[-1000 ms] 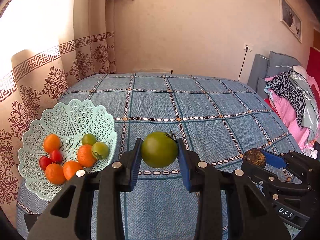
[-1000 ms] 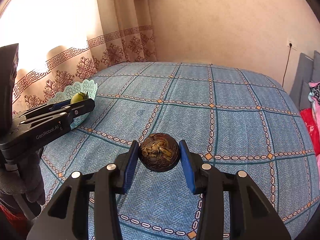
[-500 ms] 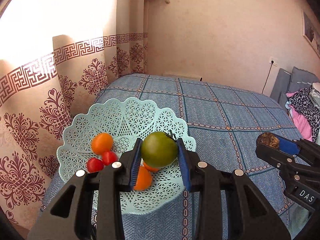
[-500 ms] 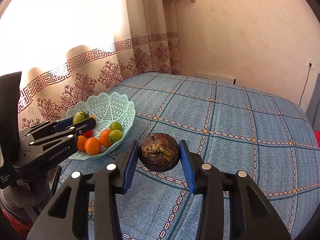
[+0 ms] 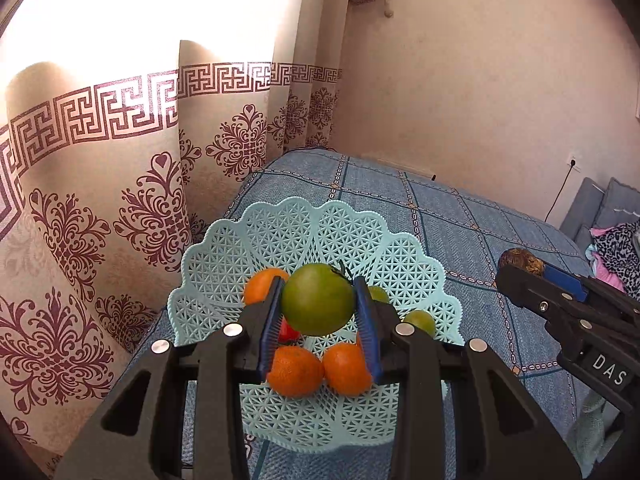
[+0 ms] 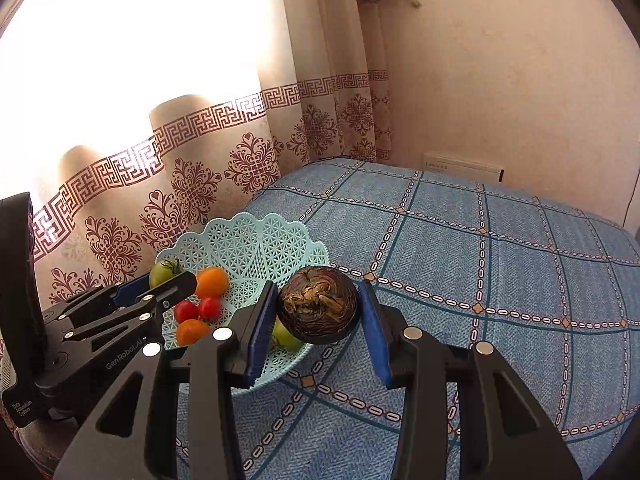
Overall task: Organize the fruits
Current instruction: 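Carry both fruits over the teal basket and open the left gripper while the right gripper follows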
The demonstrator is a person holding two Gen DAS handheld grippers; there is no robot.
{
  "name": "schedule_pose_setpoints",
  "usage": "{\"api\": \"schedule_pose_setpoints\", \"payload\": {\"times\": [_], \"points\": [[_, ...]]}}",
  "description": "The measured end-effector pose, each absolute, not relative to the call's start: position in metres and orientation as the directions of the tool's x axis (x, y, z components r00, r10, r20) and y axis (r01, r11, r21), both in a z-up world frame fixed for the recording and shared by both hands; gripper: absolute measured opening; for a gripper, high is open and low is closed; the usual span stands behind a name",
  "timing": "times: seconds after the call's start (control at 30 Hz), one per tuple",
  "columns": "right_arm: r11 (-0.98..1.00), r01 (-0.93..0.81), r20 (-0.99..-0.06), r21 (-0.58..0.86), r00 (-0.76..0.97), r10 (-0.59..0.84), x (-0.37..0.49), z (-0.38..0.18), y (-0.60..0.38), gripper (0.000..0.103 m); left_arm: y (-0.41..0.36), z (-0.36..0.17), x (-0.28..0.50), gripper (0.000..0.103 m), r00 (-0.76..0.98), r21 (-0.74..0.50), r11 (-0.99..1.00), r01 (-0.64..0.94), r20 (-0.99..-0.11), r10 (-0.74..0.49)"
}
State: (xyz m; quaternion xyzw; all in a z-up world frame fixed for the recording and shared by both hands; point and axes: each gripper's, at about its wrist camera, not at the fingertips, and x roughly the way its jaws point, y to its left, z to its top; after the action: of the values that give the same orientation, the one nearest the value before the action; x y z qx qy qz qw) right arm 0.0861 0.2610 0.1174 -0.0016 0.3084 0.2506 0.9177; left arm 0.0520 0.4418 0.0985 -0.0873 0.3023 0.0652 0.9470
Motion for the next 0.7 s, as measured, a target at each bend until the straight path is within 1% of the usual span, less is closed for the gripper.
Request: {"api": "schedule_pose_setpoints", "payload": {"times": [0.7], "points": [[0.869,-0.453,-0.592,0.197,0.652,0.474,0.125,0.097,0.300,0.042,0.450,0.091,0.060,0.035,0.796,-0.144,0.972,-0.187,-0.602,0.064]]}}
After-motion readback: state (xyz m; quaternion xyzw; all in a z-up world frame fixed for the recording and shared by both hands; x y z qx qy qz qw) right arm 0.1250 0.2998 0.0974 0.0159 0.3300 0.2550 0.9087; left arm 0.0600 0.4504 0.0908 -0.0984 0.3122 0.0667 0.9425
